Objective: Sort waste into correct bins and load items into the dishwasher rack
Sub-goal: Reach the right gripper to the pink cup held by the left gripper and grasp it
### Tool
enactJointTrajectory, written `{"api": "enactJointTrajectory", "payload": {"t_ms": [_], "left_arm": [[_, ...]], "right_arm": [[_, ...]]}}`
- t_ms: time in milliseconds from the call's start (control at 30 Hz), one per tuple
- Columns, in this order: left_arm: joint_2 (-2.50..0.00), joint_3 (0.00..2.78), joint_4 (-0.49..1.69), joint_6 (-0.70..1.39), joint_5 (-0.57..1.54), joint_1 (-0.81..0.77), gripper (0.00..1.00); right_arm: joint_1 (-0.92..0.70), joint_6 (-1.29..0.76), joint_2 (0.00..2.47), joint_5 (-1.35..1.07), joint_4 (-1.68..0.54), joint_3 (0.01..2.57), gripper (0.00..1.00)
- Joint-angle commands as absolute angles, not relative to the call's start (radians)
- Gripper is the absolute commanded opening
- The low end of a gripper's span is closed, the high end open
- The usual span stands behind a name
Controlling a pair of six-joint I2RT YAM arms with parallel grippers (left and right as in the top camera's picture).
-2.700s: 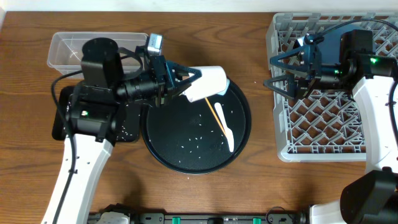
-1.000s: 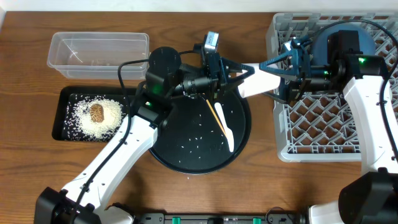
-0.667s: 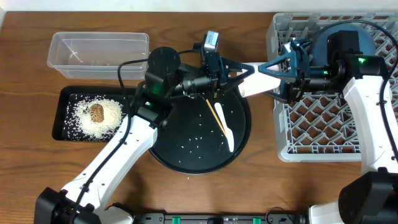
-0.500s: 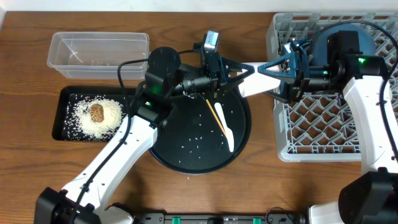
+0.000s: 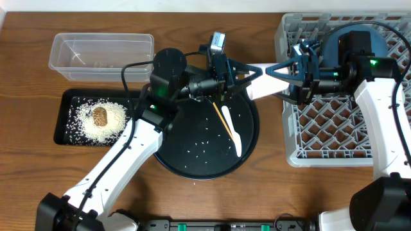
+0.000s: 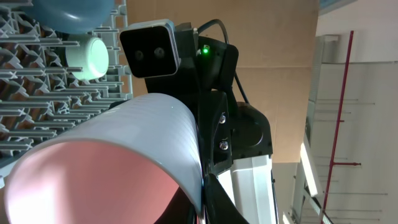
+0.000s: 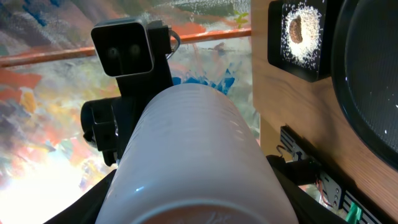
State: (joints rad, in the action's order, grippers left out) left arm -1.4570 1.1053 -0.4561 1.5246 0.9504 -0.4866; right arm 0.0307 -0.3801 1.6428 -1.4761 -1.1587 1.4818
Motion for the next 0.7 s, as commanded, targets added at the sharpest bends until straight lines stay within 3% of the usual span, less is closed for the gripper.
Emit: {"api": "enactJointTrajectory", "payload": {"t_ms": [0, 67, 233, 667], "left_arm": [[-1.459, 1.111, -0.484, 1.547, 0.952, -0.490, 0.07], [-1.459, 1.111, -0.526, 1.568, 0.953, -0.491, 0.08], [-1.459, 1.111, -0.685, 1.593, 0.970, -0.490, 0.61], [-1.459, 1.111, -0.694, 1.598, 1.006, -0.444, 0.74]], "right_arm": [[0.025, -0.389, 1.641, -1.488, -1.151, 1.483, 0.46], [0.025, -0.390, 1.641, -1.489, -1.143, 1.483, 0.47], [0.025, -0.409, 1.641, -1.489, -1.135, 1.483, 0.47], [0.039, -0.607, 1.641, -1.493, -0.928, 1.484, 0.47]]}}
